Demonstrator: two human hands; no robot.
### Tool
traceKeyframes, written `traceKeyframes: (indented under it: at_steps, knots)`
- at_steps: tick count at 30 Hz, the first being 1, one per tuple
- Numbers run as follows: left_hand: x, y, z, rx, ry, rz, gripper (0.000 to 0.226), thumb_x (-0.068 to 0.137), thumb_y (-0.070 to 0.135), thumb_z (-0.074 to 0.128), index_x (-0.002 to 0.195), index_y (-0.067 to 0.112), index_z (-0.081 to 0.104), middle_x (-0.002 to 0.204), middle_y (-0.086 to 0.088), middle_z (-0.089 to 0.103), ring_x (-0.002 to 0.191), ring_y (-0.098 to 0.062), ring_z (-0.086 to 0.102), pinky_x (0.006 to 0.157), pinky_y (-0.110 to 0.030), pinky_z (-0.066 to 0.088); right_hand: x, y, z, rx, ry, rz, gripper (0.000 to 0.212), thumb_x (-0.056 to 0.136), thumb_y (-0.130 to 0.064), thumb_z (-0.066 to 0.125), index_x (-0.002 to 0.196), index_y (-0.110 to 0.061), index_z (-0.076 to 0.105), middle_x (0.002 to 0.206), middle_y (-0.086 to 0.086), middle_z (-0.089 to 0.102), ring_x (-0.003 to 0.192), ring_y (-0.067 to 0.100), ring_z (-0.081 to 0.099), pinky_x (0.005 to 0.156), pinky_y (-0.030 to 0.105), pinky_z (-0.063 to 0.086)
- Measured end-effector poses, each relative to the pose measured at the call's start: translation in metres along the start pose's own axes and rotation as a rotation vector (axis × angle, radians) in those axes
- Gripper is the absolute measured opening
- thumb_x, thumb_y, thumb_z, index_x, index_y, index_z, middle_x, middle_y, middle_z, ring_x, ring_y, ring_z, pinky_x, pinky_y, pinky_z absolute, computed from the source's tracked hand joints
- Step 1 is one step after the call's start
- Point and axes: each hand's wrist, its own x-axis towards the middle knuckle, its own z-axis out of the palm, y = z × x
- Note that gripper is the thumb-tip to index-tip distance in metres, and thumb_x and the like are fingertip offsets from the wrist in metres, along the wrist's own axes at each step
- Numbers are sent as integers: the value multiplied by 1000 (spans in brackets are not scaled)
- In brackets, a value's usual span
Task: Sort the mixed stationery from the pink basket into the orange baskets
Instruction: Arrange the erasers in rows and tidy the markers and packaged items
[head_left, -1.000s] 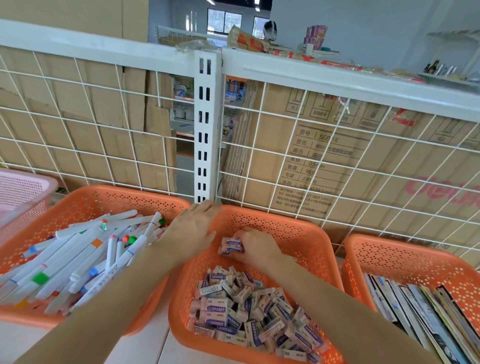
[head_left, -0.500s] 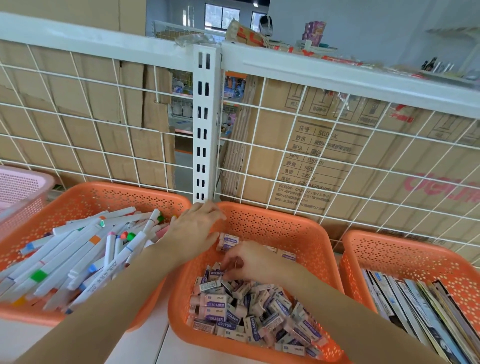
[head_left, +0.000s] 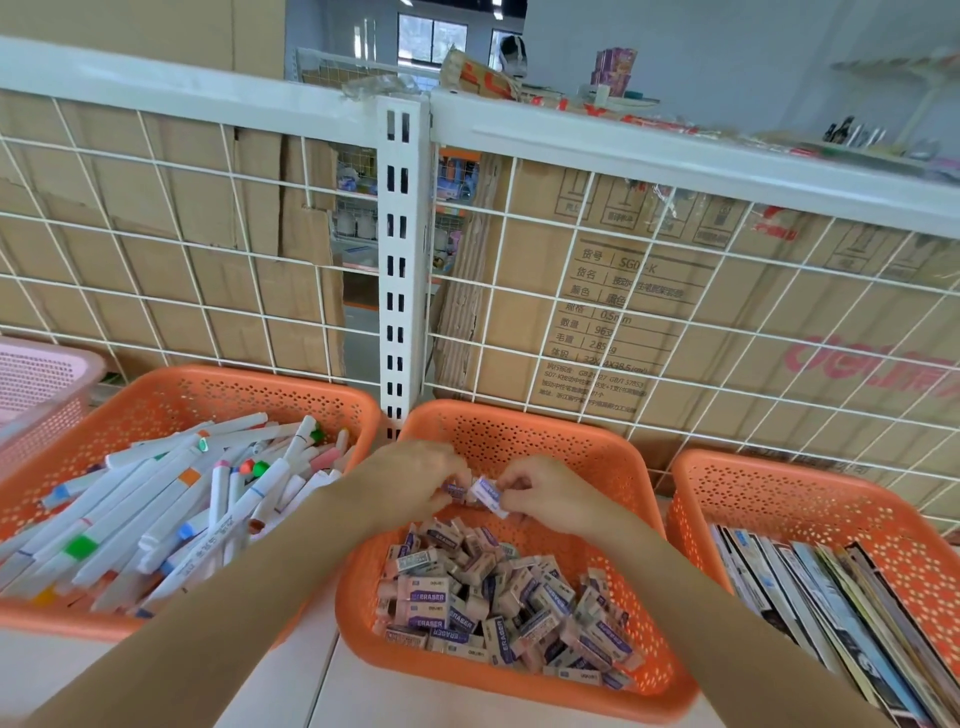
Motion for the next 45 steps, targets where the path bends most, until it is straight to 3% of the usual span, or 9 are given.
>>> traceKeyframes:
  at_steps: [5,13,17,20,28,34,38,41,45]
  knots:
    - [9,9,7,195,-316,56,32,87,18,59,119,20,59,118,0,60,110,-18,52,86,-32,41,-14,5,-3,397,-20,92,27,87,1,53,110,-6,65,79,6,66,66,13,61,63,23,53]
    - [18,12,18,184,-296,8,23,88,18,58,110,13,59,110,-6,61,102,-25,57,80,-34,44,-21,6,-6,560,58,168,11,87,2,57,90,-7,63,79,8,68,64,10,64,63,19,55]
    - [23,4,16,-365,-4,-131,16,89,30,61,94,16,58,78,8,64,71,-4,62,71,-26,51,-27,7,-8,646,86,172,7,85,2,61,91,-3,63,81,12,69,64,11,67,61,19,55]
    - [29,6,6,-741,134,-268,22,85,23,67,98,5,65,74,2,61,52,0,50,54,-13,41,-30,7,-7,742,117,183,13,84,0,64,98,0,63,85,15,71,70,14,70,63,21,56]
    - [27,21,4,-1299,53,-367,14,85,16,66,96,7,66,81,-7,72,73,-13,69,65,-25,58,-34,-1,-5,838,118,152,21,84,-1,66,104,-1,60,88,14,71,75,16,71,65,21,57]
    - [24,24,5,-1339,27,-311,21,84,6,67,104,7,67,90,-7,73,82,-16,71,70,-24,57,-34,5,-5,703,170,13,38,79,1,71,109,-10,51,83,10,70,69,18,70,68,27,58]
    - [24,23,4,-1322,-59,-294,31,82,4,68,112,1,63,99,-14,71,89,-23,70,77,-27,57,-32,13,-12,147,229,-199,58,72,-15,80,119,-29,50,94,-9,62,79,4,61,77,22,48]
    - [25,24,2,-1309,-108,-300,37,80,3,70,115,0,59,97,-14,71,85,-20,70,72,-24,57,-34,8,-21,-131,191,-314,55,71,-18,79,121,-26,57,90,-22,54,75,-9,49,71,7,36]
    - [25,22,1,-1289,-146,-285,36,80,4,70,114,0,60,95,-14,71,82,-18,70,72,-24,57,-31,6,-23,-165,170,-349,43,70,-18,80,111,-19,64,79,-16,54,66,-1,47,67,16,40]
